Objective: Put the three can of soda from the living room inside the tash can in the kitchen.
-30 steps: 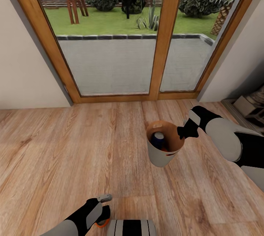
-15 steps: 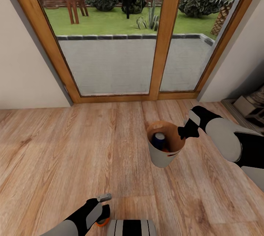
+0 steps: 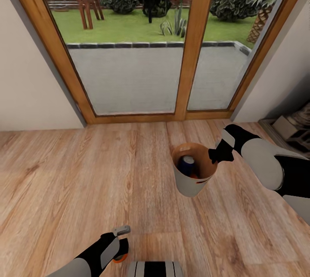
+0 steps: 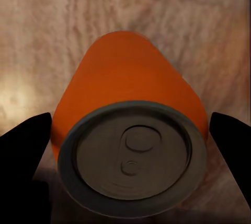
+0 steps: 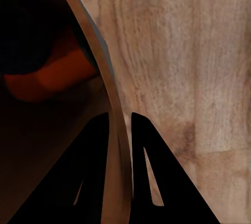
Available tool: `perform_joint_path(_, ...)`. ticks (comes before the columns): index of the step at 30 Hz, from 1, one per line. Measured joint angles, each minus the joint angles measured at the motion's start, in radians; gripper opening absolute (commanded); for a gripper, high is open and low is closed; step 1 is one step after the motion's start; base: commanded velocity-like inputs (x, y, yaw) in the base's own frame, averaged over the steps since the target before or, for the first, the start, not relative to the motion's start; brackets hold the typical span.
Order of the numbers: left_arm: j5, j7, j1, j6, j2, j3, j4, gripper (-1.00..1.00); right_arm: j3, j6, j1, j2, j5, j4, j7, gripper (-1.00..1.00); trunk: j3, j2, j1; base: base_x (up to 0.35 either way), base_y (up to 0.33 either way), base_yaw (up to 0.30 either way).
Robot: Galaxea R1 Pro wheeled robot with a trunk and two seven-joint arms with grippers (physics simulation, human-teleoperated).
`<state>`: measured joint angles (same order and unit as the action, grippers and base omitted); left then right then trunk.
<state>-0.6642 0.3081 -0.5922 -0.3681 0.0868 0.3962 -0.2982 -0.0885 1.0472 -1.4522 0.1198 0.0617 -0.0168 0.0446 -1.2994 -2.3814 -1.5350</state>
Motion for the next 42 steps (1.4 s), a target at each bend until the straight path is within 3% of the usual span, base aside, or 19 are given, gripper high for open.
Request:
perform_joint_path(16,-0.005,-0.006,-0.001,-0.031,-0.007,0.004,-0.033,-1.0,0.005,0.0,0.006,0.0,-0.005,-0.012,-0.001,-1.0,0.05,0.112,0.061,0.0,0.0,0.0)
perform_joint_path(19,-0.006,-0.005,-0.002,-0.097,-0.007,0.002,-0.13,-1.0,0.021,0.0,0.007,0.0,-0.007,-0.012,-0.002,-1.0,0.06,0.133,0.073,0.0,0.0,0.0)
perform_joint_path(21,-0.007,0.006,-0.002,-0.18,-0.008,-0.001,-0.275,-1.0,0.034,0.0,0.014,-0.002,-0.002,-0.012,-0.002,-1.0,0.066,0.147,0.081,0.0,0.0,0.0)
perform_joint_path(22,-0.006,0.011,-0.001,-0.204,-0.009,-0.002,-0.305,-1.0,0.037,0.0,0.016,-0.002,0.002,-0.013,-0.002,-1.0,0.069,0.154,0.084,0.0,0.0,0.0)
perform_joint_path(27,-0.006,0.073,-0.001,-0.334,-0.022,-0.011,-0.515,-1.0,0.037,0.0,0.043,-0.003,-0.003,-0.015,-0.003,-1.0,0.085,0.189,0.104,0.0,0.0,0.0)
perform_joint_path(31,-0.005,0.094,-0.001,-0.401,-0.026,-0.019,-0.602,-1.0,0.027,0.0,0.055,-0.004,-0.011,-0.017,-0.026,-1.0,0.097,0.217,0.119,0.0,0.0,0.0)
perform_joint_path(33,0.0,0.13,-0.001,-0.434,-0.037,-0.035,-0.659,-1.0,0.014,0.0,0.064,-0.004,-0.024,-0.018,-0.081,-1.0,0.103,0.231,0.127,0.0,0.0,0.0)
perform_joint_path(36,-0.006,0.154,-0.001,-0.484,-0.046,-0.045,-0.705,-1.0,0.038,0.0,0.076,-0.007,-0.001,-0.019,-0.127,-1.0,0.113,0.252,0.138,0.0,0.0,0.0)
perform_joint_path(39,-0.008,0.163,-0.002,-0.541,-0.049,-0.048,-0.783,-1.0,0.05,0.0,0.09,-0.008,0.014,-0.023,-0.144,-1.0,0.122,0.273,0.15,0.0,0.0,0.0)
perform_joint_path(42,-0.006,0.168,-0.001,-0.586,-0.053,-0.05,-0.846,-1.0,0.028,-0.011,0.108,-0.008,-0.009,-0.034,-0.147,-1.0,0.132,0.294,0.161,0.0,0.0,0.0)
